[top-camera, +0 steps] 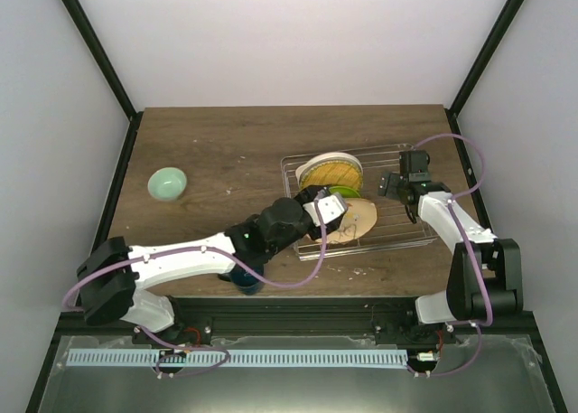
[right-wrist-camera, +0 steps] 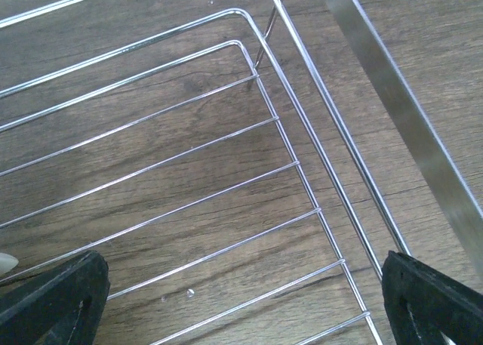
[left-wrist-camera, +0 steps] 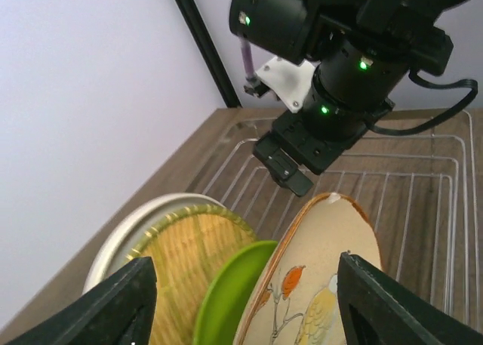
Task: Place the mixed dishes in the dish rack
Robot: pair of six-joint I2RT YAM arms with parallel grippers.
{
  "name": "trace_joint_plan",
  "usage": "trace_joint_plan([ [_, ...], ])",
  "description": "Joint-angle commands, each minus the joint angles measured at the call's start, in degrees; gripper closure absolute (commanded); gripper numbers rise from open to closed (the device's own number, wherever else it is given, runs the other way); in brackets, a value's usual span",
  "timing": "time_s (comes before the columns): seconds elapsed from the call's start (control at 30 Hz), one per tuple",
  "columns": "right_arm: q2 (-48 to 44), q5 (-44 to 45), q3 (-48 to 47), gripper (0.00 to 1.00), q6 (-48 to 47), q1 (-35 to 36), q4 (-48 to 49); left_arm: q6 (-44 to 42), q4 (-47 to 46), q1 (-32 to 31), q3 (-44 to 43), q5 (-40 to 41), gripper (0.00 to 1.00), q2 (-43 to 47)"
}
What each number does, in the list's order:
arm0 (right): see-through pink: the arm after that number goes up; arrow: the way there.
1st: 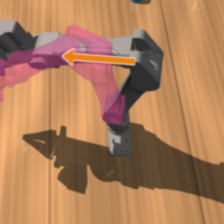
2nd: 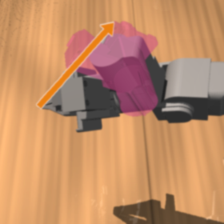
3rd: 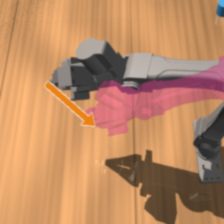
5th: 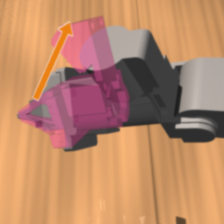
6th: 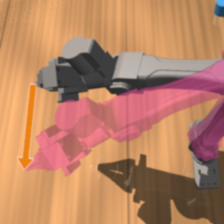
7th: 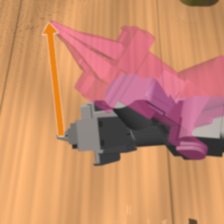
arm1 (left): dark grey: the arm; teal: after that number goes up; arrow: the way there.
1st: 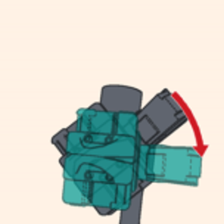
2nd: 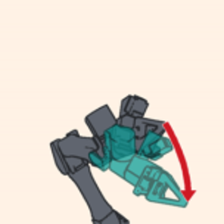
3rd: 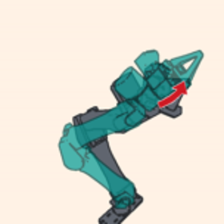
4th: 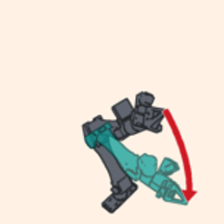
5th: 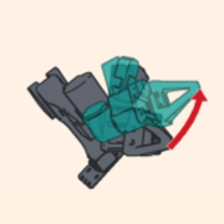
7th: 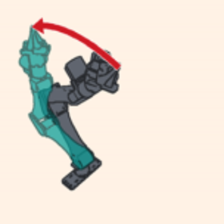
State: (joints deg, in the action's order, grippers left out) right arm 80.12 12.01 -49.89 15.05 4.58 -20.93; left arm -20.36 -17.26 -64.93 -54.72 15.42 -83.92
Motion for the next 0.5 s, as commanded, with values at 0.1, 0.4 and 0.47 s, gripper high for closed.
trace_joint_plan([
  [0.1,-2.8,2.3,-1.7,0.0,0.1,-0.5,0.6,2.2,1.6,0.2,-0.9,4.8,0.15,8.6],
  [0.4,-5.2,1.9,-1.2,0.0,0.0,-0.6,1.2,26.7,25.8,26.6,-9.4,-3.6,0.07,15.2],
  [0.47,-5.2,1.5,-1.1,0.0,0.0,-0.5,1.2,31.1,32.2,33.7,-11.0,-5.3,0.05,14.2],
])
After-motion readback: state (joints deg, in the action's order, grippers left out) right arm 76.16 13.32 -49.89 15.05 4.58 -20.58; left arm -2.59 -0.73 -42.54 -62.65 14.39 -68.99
